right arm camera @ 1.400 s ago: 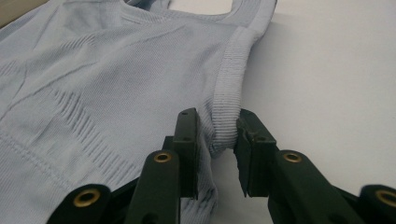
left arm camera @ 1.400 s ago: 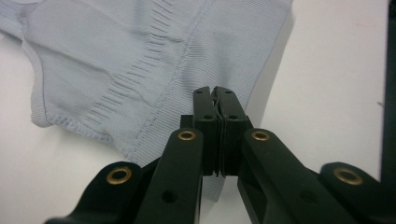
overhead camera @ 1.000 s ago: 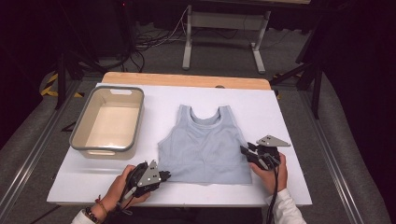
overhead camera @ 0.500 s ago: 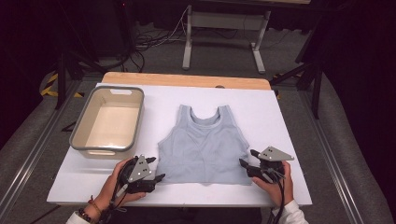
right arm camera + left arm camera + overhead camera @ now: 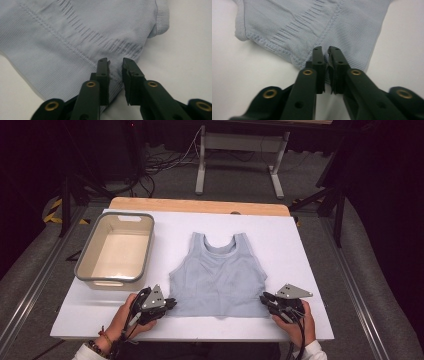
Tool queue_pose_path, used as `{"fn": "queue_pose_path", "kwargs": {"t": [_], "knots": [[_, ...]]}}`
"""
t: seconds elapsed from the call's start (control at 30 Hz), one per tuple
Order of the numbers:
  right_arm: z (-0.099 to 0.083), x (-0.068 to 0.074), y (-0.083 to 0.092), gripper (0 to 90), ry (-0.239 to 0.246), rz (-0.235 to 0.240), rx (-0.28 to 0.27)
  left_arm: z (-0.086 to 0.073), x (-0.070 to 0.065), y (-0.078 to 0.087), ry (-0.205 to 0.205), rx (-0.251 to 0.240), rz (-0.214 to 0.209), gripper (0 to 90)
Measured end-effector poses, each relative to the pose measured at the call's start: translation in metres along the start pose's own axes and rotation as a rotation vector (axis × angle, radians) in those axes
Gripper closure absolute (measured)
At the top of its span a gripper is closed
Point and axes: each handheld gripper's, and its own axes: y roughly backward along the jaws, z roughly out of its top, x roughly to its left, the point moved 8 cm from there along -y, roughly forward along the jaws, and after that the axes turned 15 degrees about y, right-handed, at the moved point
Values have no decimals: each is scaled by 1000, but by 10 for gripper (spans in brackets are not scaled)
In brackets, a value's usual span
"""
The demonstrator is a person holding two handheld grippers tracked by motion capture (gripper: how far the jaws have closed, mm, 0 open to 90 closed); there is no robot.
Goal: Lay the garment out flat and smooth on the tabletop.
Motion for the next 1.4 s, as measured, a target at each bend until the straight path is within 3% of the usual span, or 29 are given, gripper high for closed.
{"fn": "queue_pose_path", "kwargs": {"t": [0.1,0.23,0.27,0.3,0.37,0.43,0.47,0.5,0.67,0.83,0.97,1.0,1.07,1.2,1.33,1.4], "knots": [[0,-1,2,829,6,-10,25,0,0,1,-11,6,8,891],[-1,-5,12,864,32,-56,59,6,-1,10,2,-47,0,863],[3,-7,18,864,20,-64,19,9,-3,12,8,-69,-11,811],[3,-7,18,864,20,-64,19,13,-4,13,-3,-90,-13,811],[15,-9,23,888,22,-66,-41,23,-6,11,-22,-116,0,836],[32,-11,24,897,37,-81,-95,38,-6,3,-23,-142,9,864],[52,-10,19,898,47,-72,-146,43,-6,0,-32,-146,13,883],[52,-10,19,898,47,-72,-146,49,-5,-4,-41,-153,25,883],[92,1,-12,898,121,-33,-173,85,6,-23,-28,-175,41,894],[116,5,-52,897,207,-27,-123,104,23,-44,25,-172,69,881],[117,1,-81,896,222,-10,-54,111,32,-61,9,-124,123,882],[115,0,-91,896,210,1,-39,111,34,-65,26,-111,118,883],[113,-1,-93,896,201,2,-33,107,40,-76,29,-70,143,883],[106,-3,-97,897,206,6,23,98,44,-86,53,-14,124,886],[92,-10,-98,897,218,-33,92,92,44,-89,69,-8,101,894],[84,-15,-95,897,178,-21,76,91,45,-87,63,-7,104,896]]}}
